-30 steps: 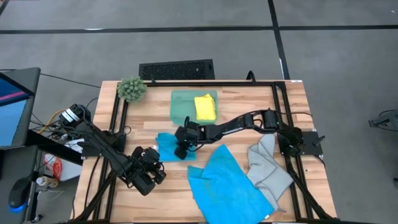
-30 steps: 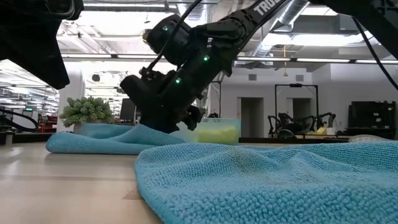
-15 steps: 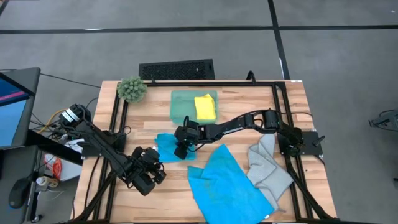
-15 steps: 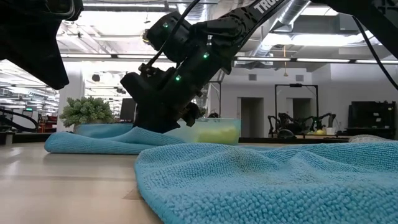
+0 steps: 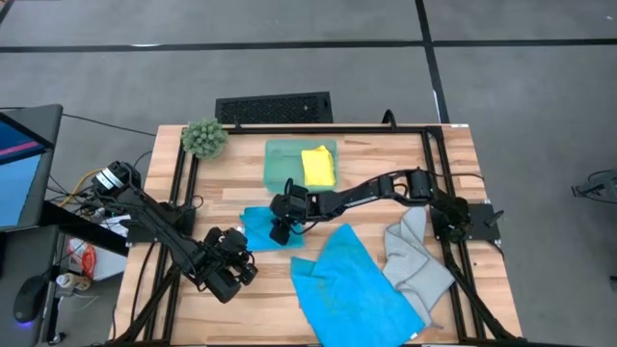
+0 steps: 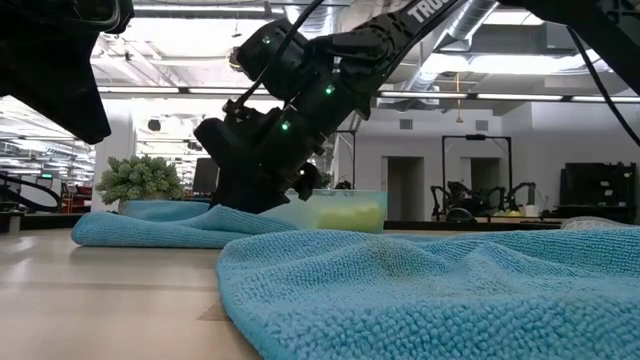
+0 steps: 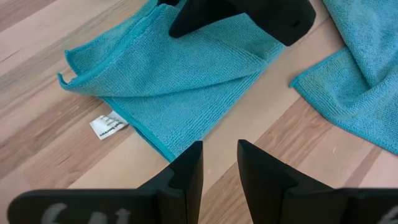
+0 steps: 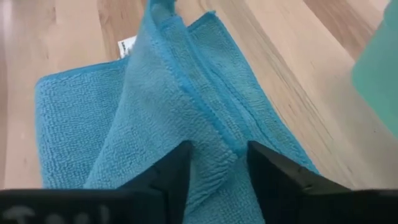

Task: Fold microfiber towels
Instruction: Fold the left blue microfiber towel

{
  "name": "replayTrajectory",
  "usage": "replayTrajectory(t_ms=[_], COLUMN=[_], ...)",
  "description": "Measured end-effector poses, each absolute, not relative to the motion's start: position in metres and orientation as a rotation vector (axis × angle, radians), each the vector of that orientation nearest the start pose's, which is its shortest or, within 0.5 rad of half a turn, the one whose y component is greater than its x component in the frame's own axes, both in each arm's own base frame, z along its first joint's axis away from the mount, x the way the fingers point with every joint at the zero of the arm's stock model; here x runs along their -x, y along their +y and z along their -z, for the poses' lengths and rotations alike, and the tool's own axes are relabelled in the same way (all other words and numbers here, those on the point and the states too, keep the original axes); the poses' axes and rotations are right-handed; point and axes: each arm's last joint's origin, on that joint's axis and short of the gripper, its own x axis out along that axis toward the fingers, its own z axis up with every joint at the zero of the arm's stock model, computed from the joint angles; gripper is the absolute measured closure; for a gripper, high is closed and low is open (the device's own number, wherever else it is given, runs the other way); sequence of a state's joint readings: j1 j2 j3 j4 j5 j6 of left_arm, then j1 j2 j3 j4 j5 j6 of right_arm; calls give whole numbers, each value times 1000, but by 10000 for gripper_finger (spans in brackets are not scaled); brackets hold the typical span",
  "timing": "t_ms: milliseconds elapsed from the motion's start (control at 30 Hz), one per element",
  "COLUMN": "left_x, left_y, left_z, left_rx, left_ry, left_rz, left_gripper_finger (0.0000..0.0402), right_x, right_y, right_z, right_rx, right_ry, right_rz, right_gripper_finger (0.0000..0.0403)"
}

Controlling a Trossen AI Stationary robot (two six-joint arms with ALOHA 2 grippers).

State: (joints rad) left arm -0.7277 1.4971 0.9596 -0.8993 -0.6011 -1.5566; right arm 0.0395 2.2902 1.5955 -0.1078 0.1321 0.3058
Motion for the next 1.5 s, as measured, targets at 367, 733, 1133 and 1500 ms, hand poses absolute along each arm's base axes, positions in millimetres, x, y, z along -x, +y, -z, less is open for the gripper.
replayTrajectory(t_ms=[367, 733, 1133, 1500], left_x=[-201, -201, -200, -194], left_y=[-157, -157, -157, -169], left_z=[-202, -202, -202, -197], left_rx=[508, 519, 556, 546], left_ry=[857, 853, 861, 831], left_rz=[-702, -708, -715, -700], left_gripper_finger=[310, 310, 310, 310], right_x=[-489, -495, -499, -496], right_y=[19, 57, 77, 74], right_z=[-133, -144, -141, -145], right_rx=[-198, -186, -145, -123], right_ry=[727, 637, 568, 615], right_rz=[190, 102, -44, -66], right_gripper_finger=[393, 392, 312, 213])
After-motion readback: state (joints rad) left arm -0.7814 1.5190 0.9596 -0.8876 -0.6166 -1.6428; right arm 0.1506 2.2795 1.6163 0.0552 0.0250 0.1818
